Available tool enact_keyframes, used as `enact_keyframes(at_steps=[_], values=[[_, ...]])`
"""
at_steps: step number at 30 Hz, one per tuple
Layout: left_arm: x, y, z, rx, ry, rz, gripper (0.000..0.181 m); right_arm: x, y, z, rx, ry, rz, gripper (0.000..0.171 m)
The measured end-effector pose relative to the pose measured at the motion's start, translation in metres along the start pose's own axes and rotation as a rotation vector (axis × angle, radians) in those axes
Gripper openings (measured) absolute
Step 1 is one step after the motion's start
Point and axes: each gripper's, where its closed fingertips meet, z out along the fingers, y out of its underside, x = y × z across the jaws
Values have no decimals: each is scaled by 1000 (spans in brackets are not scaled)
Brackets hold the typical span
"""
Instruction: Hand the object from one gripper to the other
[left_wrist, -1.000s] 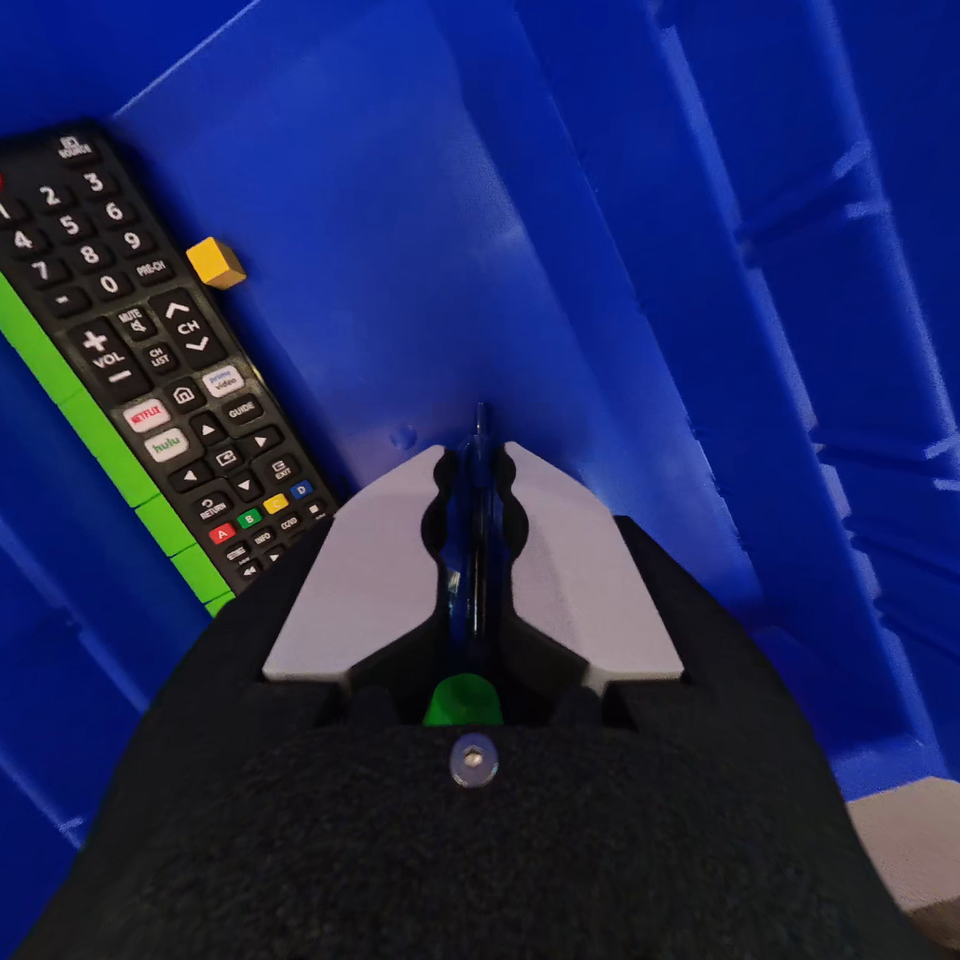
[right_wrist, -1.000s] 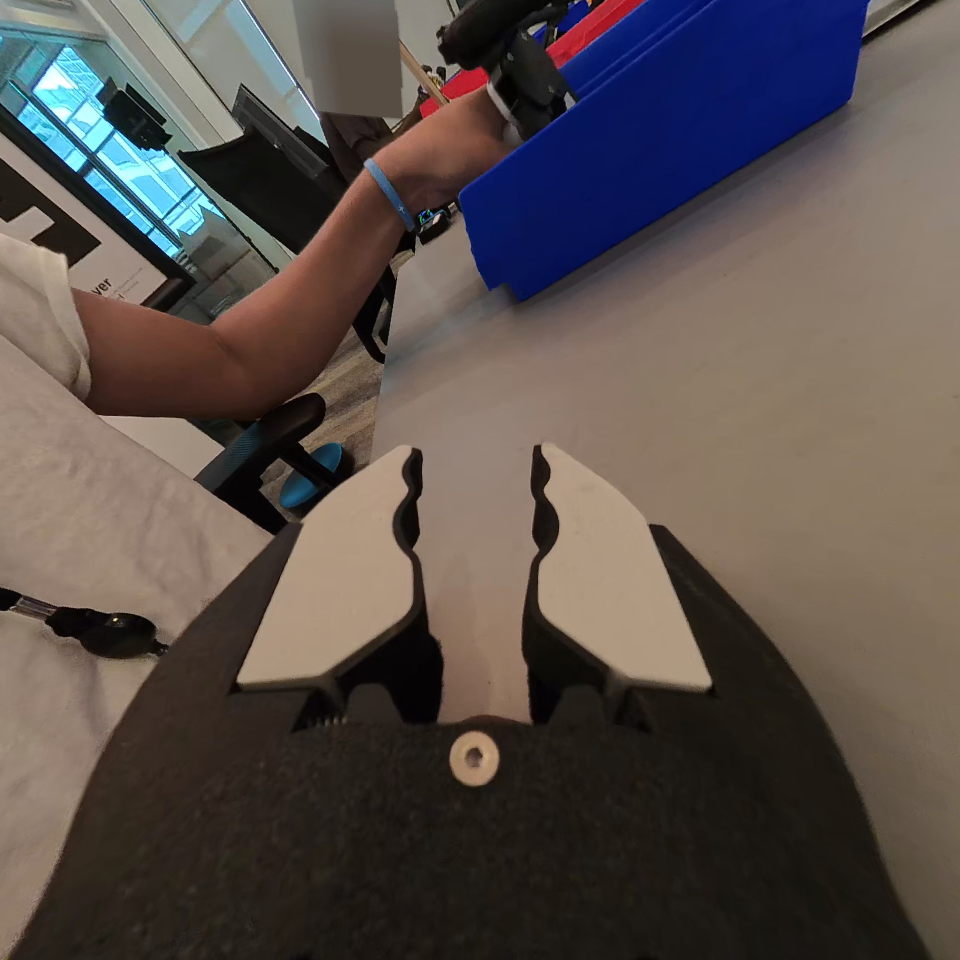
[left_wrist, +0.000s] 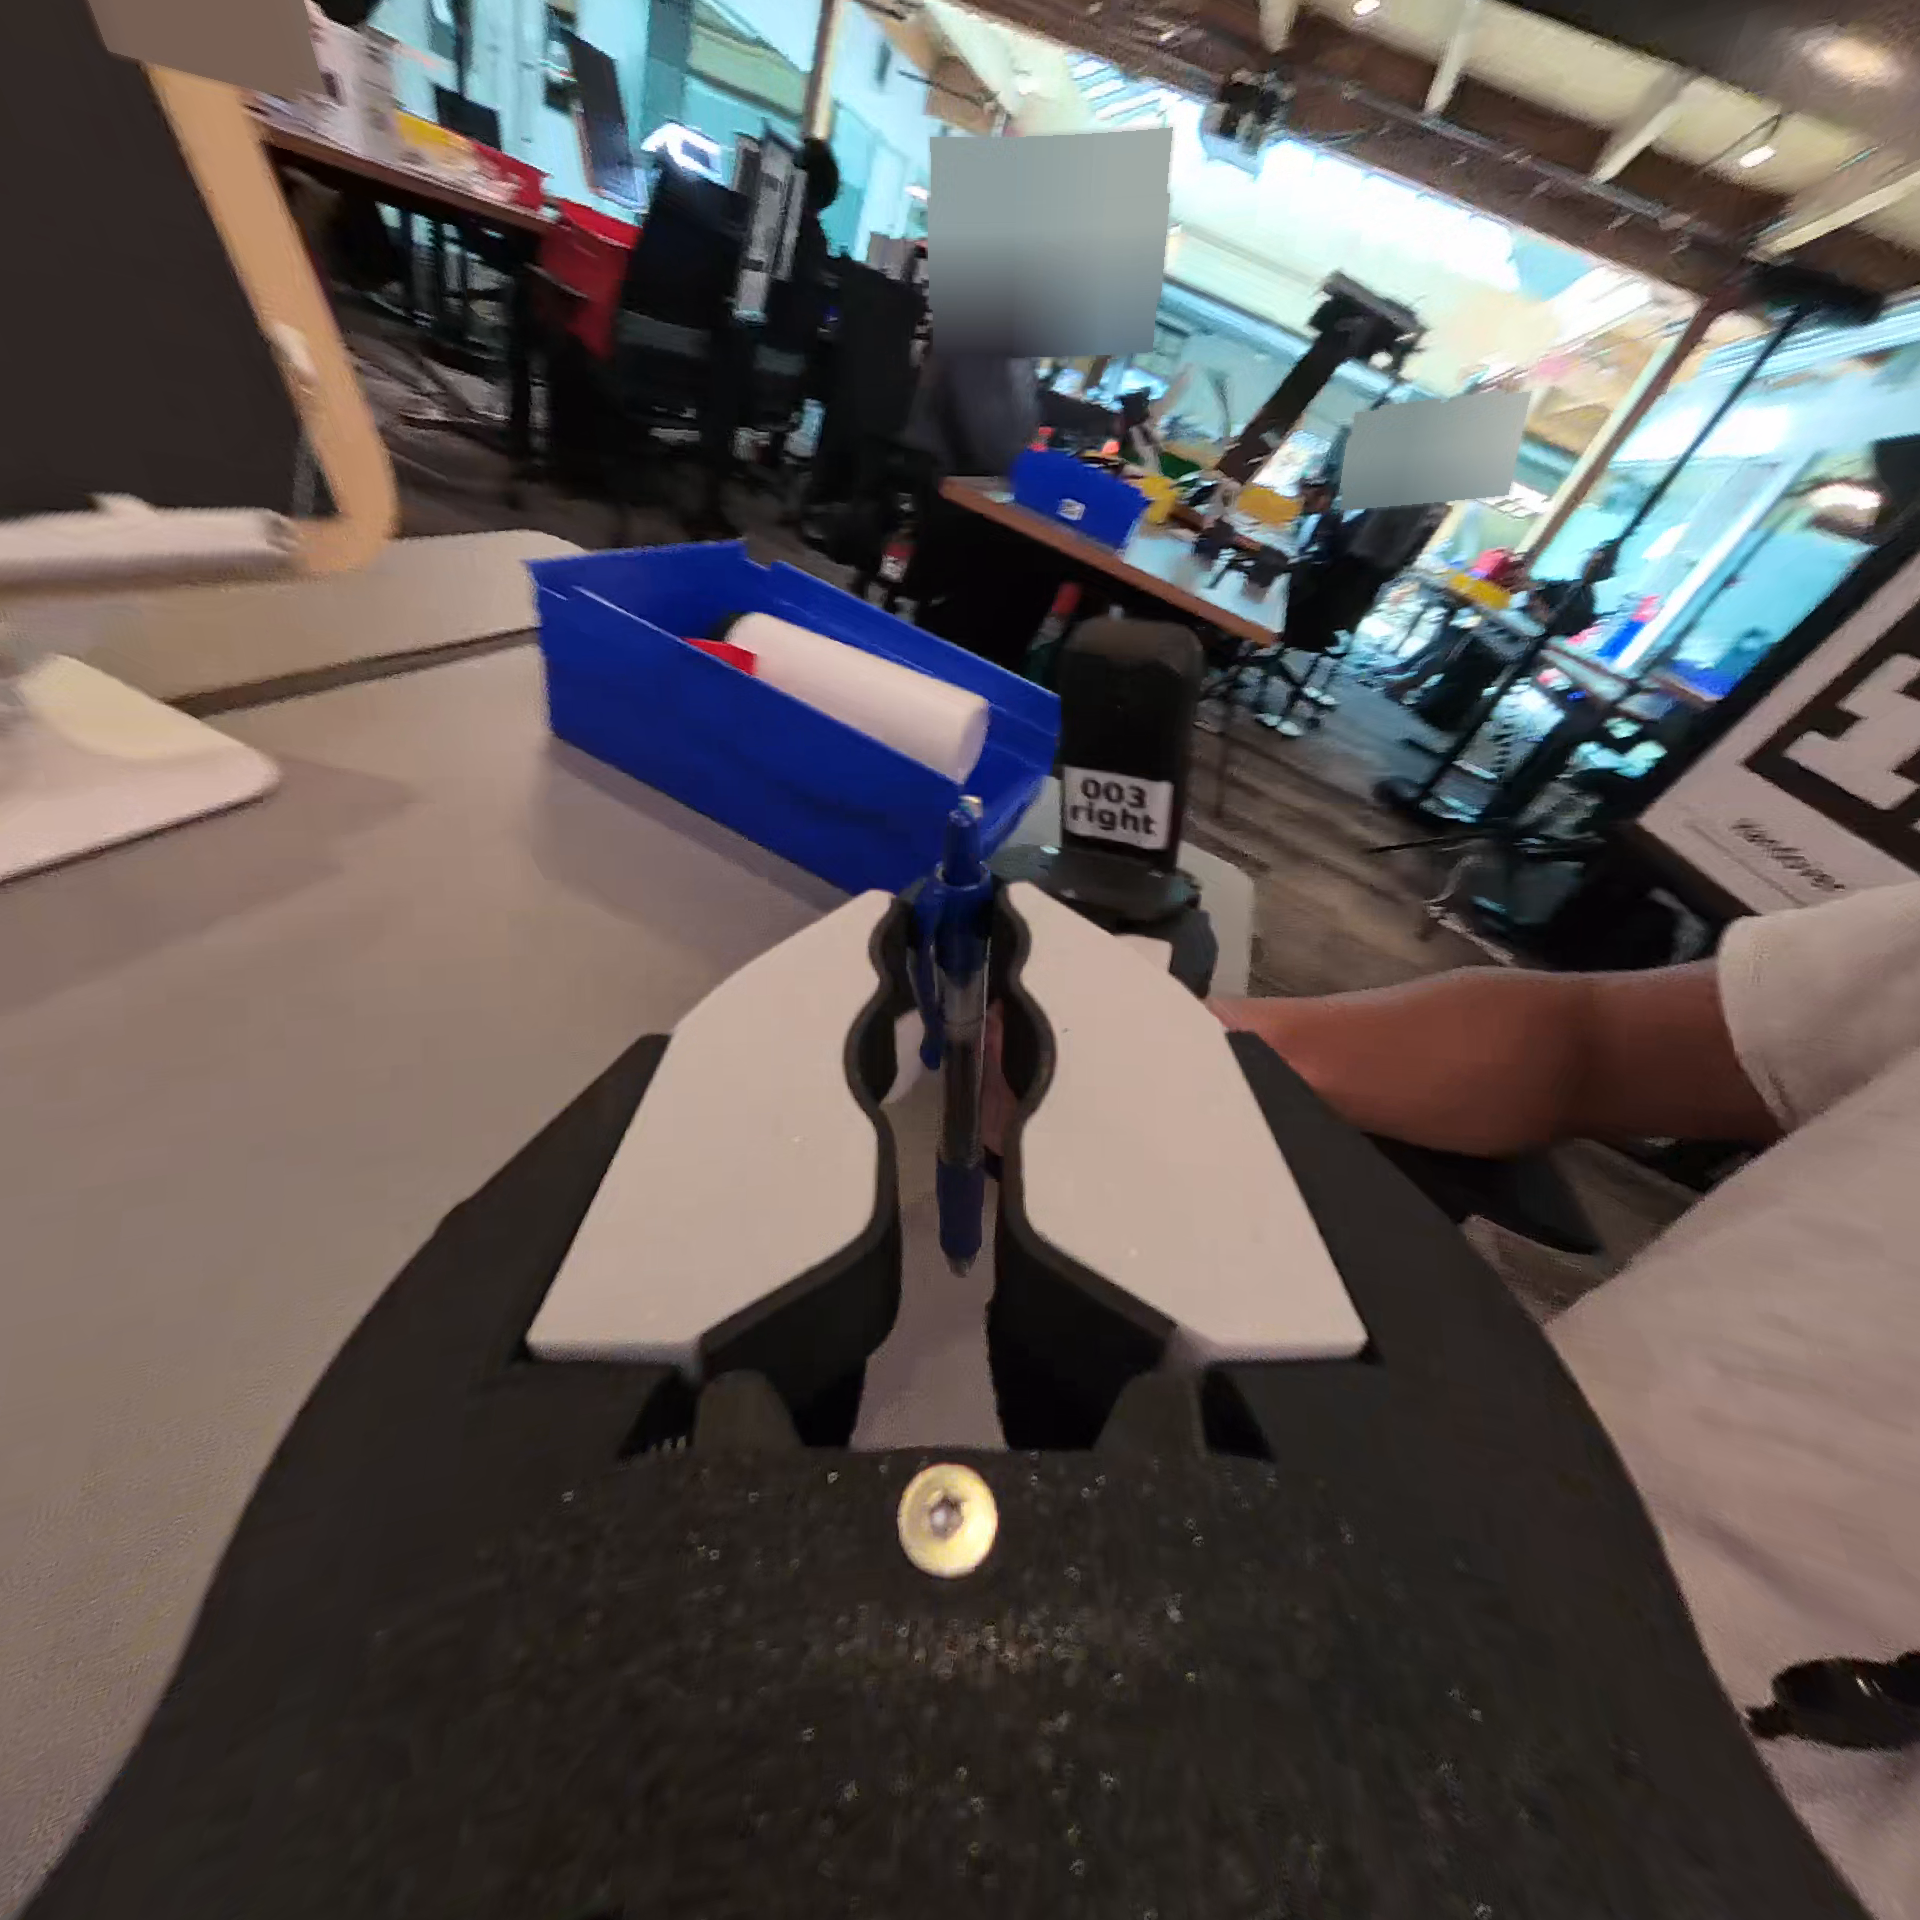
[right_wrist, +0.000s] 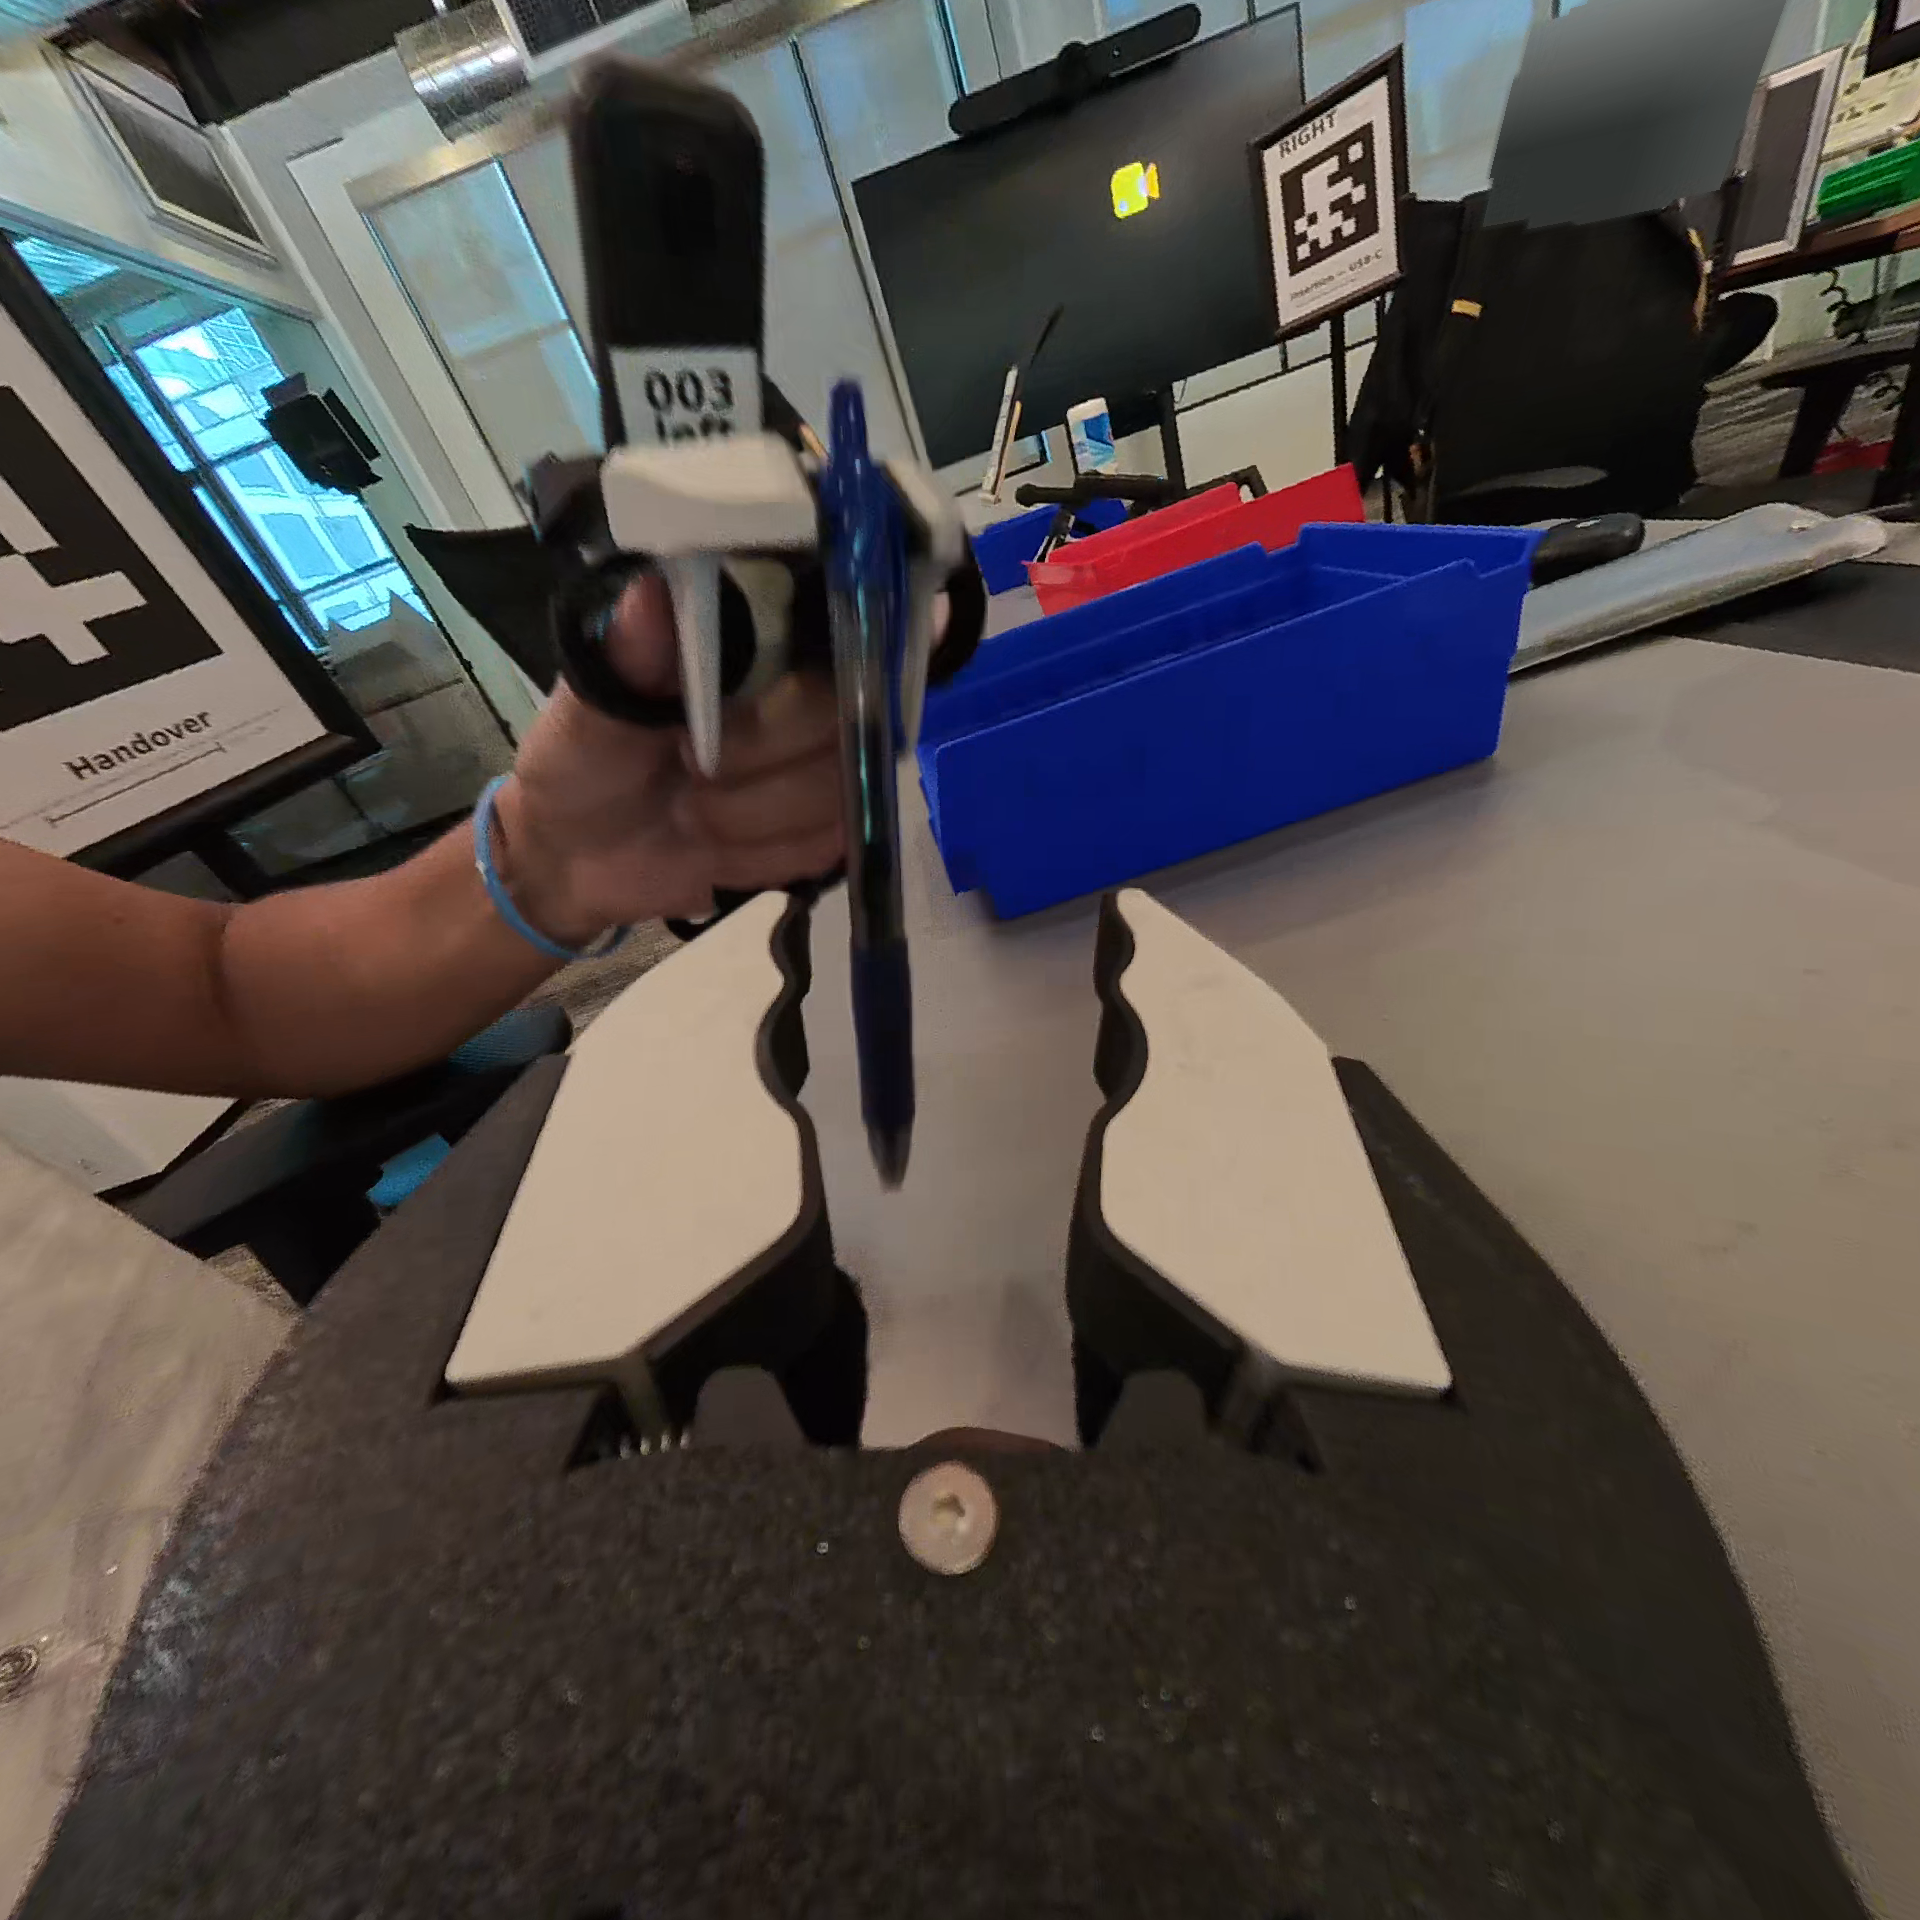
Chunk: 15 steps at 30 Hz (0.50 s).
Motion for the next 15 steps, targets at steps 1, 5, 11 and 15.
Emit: enact_keyframes(at_steps=[1,5,11,15], values=[[3,8,6,5,20,-10,15,-2,0,-2,0,-13,0,50],[6,23,17,17,44,-37,15,-8,9,-6,-59,-59,-12,39],[5,27,21,33,27,-38,15,-6,25,-6,-181,-43,-70,11],[-14,49,5,-6,-108,-93,36,33,30,-25,-303,233,-316,10]])
